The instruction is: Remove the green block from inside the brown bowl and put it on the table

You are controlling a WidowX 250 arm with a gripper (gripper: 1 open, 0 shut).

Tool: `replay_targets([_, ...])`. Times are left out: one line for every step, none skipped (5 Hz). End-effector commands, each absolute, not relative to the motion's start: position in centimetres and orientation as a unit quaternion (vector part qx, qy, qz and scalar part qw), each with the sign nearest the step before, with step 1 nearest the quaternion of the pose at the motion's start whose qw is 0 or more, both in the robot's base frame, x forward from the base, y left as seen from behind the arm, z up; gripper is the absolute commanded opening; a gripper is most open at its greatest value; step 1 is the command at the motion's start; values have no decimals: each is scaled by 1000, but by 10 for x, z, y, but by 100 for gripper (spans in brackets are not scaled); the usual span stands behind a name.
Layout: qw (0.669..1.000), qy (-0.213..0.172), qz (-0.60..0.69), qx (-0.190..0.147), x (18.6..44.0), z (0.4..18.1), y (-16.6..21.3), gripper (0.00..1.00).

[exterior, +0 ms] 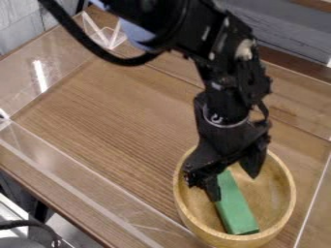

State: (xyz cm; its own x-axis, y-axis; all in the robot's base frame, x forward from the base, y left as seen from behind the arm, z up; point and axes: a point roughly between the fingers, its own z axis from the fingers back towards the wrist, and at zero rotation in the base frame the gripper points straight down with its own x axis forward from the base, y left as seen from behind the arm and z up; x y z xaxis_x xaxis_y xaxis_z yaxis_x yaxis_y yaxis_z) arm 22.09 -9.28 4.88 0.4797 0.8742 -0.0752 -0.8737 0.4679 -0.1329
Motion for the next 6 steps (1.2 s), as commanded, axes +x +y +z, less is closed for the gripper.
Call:
replay_targets([861,-9,502,-87,226,48,-95,100])
replay_targets([861,-10,502,-86,226,41,-95,100])
replay_targets([862,-9,500,-85,226,38,-95,0])
replay_targets([864,-2,498,-79,223,41,-94,0])
replay_targets([865,5,496,-73,221,44,-94,0])
replay_targets([868,10,492,-69,219,47,-94,0])
